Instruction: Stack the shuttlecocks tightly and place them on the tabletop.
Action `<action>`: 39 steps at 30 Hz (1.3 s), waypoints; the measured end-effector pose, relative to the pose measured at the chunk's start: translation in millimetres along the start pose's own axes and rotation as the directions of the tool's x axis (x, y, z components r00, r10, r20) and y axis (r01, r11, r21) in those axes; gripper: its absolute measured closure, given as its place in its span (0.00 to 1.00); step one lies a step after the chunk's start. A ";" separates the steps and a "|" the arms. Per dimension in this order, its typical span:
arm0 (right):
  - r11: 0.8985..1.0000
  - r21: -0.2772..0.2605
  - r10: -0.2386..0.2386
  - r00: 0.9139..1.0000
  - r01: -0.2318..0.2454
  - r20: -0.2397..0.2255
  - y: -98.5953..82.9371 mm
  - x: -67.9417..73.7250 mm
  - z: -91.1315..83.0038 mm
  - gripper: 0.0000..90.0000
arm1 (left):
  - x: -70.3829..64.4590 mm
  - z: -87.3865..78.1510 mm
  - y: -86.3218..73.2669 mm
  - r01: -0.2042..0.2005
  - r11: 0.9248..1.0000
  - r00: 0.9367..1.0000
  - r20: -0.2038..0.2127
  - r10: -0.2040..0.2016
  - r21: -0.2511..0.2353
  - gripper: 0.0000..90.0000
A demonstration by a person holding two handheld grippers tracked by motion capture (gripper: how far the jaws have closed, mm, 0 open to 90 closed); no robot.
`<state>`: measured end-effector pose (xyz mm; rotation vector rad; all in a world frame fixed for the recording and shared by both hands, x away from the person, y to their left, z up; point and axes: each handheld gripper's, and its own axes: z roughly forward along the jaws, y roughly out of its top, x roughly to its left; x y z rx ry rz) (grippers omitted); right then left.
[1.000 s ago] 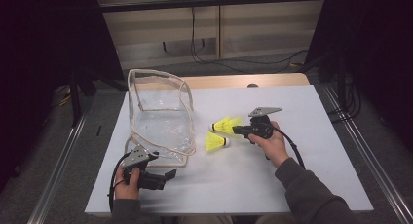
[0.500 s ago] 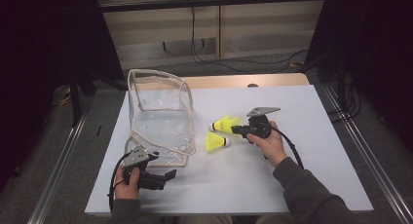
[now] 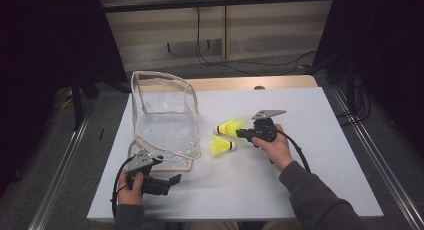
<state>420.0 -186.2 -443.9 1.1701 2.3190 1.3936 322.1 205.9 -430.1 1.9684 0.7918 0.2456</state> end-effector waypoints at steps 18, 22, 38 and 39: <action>1.000 0.029 0.001 1.000 -0.002 0.013 -3.2 0.8 3.5 0.94 | 0.1 -0.1 0.0 -0.004 1.000 1.000 0.001 0.004 0.001 0.04; 1.000 0.026 -0.004 1.000 0.004 0.014 -3.4 1.4 4.4 0.93 | -0.1 -0.1 0.0 -0.002 1.000 1.000 0.000 0.002 0.001 0.04; 0.999 0.032 -0.009 0.999 0.008 0.038 -3.8 1.9 2.7 0.79 | 0.0 -0.8 0.1 -0.002 1.000 1.000 -0.001 0.002 -0.002 0.04; 0.999 0.031 -0.010 0.999 0.009 0.038 -3.8 1.7 2.5 0.79 | -0.1 -0.7 0.1 -0.002 1.000 1.000 -0.001 0.002 -0.002 0.04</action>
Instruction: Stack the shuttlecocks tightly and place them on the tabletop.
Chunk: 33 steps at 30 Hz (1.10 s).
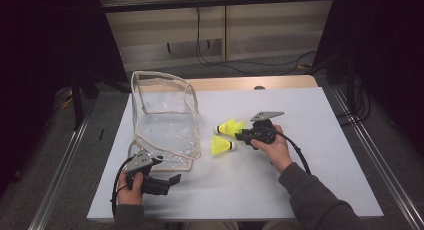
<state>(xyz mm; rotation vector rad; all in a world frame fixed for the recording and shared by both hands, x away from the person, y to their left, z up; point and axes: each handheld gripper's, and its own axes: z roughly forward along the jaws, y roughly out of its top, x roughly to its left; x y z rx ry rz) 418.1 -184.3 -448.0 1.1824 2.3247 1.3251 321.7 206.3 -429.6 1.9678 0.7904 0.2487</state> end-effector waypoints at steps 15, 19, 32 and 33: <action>1.000 0.011 -0.004 1.000 0.004 0.021 -2.0 0.6 -6.5 0.62 | -0.4 0.2 0.1 -0.001 1.000 1.000 -0.001 0.001 -0.001 0.04; 1.000 0.003 -0.010 1.000 0.010 0.024 -0.6 2.0 -11.2 0.59 | -0.4 0.5 0.1 0.000 1.000 1.000 0.001 0.000 -0.004 0.04; 1.000 -0.004 -0.018 0.999 0.018 0.031 0.6 7.9 -24.5 0.49 | -0.7 1.6 0.5 -0.002 1.000 1.000 0.003 0.002 -0.001 0.04; 1.000 -0.004 -0.018 0.999 0.018 0.031 0.6 8.4 -25.4 0.48 | -0.7 1.6 0.4 -0.001 1.000 1.000 0.003 0.001 -0.002 0.04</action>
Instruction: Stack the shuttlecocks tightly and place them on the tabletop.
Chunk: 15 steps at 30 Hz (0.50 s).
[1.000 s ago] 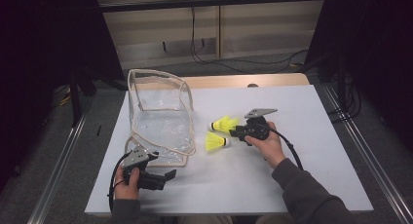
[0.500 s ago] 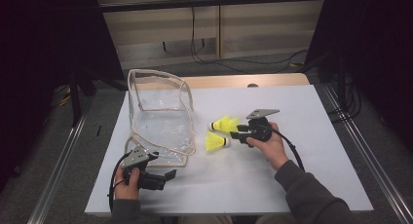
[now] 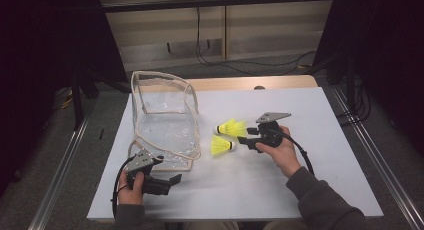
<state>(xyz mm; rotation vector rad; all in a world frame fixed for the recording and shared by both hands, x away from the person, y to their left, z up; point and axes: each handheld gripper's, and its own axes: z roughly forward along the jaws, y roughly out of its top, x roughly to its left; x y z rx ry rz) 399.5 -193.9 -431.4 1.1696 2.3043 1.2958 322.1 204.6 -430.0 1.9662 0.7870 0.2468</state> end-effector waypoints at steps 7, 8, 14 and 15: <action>1.000 -0.001 0.000 1.000 0.000 0.001 0.1 2.7 -4.4 0.39 | 0.3 0.9 -0.1 0.004 1.000 1.000 0.004 -0.004 0.000 0.04; 1.000 -0.004 0.003 1.000 -0.003 0.000 0.2 2.9 -5.0 0.37 | 0.3 1.0 -0.1 0.004 1.000 1.000 0.004 -0.004 0.000 0.04; 1.000 -0.017 0.005 1.000 -0.005 -0.010 1.9 6.2 -7.9 0.33 | 0.7 1.2 0.2 0.002 1.000 1.000 0.005 -0.002 0.003 0.04; 1.000 -0.018 0.004 1.000 -0.004 -0.007 2.2 6.7 -8.3 0.32 | 0.7 1.2 0.2 0.003 1.000 1.000 0.005 -0.003 0.003 0.04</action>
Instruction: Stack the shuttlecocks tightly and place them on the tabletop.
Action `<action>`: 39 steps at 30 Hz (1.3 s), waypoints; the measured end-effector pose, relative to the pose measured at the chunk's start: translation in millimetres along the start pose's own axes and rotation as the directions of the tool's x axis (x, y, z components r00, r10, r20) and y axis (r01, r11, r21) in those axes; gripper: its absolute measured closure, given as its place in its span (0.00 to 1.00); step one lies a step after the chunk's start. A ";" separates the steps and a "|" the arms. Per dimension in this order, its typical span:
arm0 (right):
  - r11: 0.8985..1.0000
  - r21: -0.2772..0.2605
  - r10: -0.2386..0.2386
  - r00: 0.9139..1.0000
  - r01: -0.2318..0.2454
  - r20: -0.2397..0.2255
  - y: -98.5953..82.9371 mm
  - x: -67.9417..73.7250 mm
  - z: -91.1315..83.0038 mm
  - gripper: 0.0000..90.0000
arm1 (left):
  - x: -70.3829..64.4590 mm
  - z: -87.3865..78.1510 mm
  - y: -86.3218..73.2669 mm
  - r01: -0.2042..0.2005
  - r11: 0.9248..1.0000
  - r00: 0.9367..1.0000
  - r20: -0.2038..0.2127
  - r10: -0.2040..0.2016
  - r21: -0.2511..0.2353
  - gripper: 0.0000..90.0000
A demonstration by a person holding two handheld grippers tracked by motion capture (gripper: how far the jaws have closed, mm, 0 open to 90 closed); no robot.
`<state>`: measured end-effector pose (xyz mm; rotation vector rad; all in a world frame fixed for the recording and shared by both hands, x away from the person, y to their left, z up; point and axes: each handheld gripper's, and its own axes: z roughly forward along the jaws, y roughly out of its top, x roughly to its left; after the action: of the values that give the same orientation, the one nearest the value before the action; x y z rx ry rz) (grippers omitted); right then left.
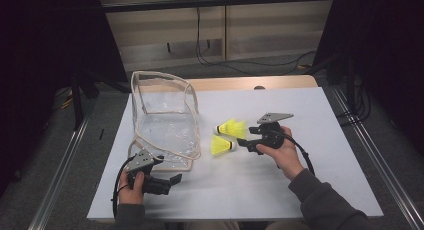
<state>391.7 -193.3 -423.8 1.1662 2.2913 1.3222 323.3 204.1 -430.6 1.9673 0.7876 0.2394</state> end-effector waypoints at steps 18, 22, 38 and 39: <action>0.999 0.000 -0.033 0.999 0.033 -0.038 11.1 16.3 1.4 0.21 | -0.2 -1.4 -0.6 -0.002 1.000 1.000 -0.004 0.002 0.000 0.04; 0.999 0.001 -0.048 0.997 0.048 -0.054 13.7 22.9 2.1 0.20 | -0.3 -1.4 -0.8 -0.007 1.000 1.000 -0.003 0.007 0.001 0.04; 0.996 0.007 -0.087 0.994 0.088 -0.062 24.8 34.9 5.7 0.19 | -0.7 -2.8 -1.1 -0.006 1.000 1.000 -0.002 0.006 0.002 0.04; 0.996 0.006 -0.085 0.994 0.086 -0.063 25.4 35.2 6.5 0.18 | -0.7 -2.7 -1.2 -0.007 1.000 1.000 -0.001 0.007 0.003 0.04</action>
<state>385.6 -156.4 -400.9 1.0306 2.3653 1.3362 320.9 206.0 -430.1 1.9731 0.7830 0.2436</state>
